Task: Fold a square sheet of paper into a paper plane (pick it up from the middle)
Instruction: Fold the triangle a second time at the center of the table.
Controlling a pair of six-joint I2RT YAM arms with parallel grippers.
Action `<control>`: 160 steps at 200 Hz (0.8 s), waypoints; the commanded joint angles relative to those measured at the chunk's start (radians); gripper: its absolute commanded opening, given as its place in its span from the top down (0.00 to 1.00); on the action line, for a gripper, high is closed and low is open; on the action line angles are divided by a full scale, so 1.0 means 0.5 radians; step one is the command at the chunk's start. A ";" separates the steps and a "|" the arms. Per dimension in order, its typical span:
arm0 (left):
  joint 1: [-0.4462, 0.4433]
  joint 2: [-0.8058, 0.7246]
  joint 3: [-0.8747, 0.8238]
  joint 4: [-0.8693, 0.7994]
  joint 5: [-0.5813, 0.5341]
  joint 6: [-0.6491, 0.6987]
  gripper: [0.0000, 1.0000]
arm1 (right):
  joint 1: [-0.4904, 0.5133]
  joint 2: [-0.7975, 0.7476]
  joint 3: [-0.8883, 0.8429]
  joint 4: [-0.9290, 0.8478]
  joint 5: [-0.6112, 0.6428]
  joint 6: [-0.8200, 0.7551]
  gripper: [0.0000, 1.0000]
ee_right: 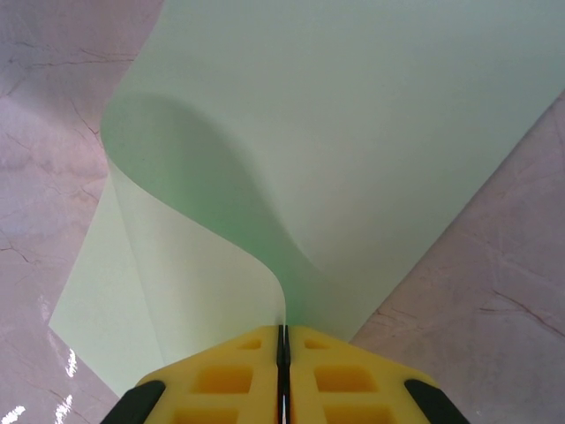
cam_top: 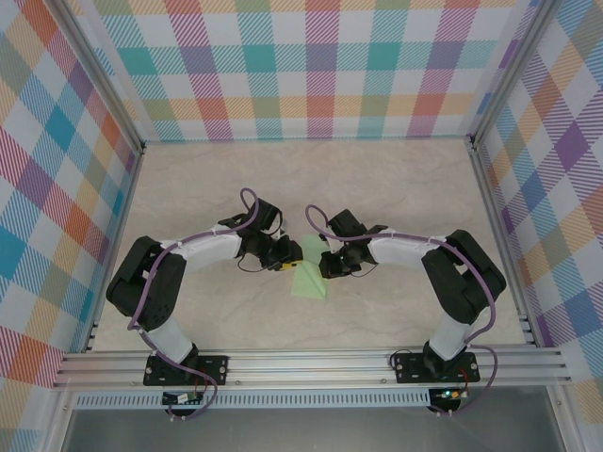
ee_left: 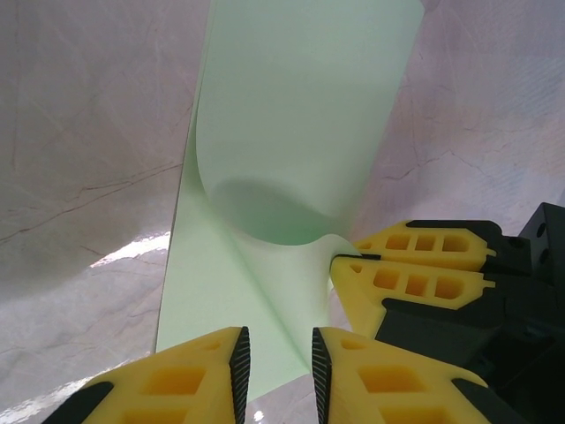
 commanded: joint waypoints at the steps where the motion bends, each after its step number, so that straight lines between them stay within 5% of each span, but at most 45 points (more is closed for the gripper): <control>1: -0.036 0.022 0.054 0.088 0.054 -0.057 0.74 | -0.008 0.026 0.022 0.004 0.001 0.012 0.90; 95: -0.042 0.117 -0.087 0.561 0.161 -0.430 0.82 | -0.006 0.041 0.006 0.036 0.012 0.021 0.92; 160: -0.088 0.165 -0.095 0.560 0.139 -0.445 0.81 | -0.008 0.072 0.009 0.064 0.003 0.040 0.92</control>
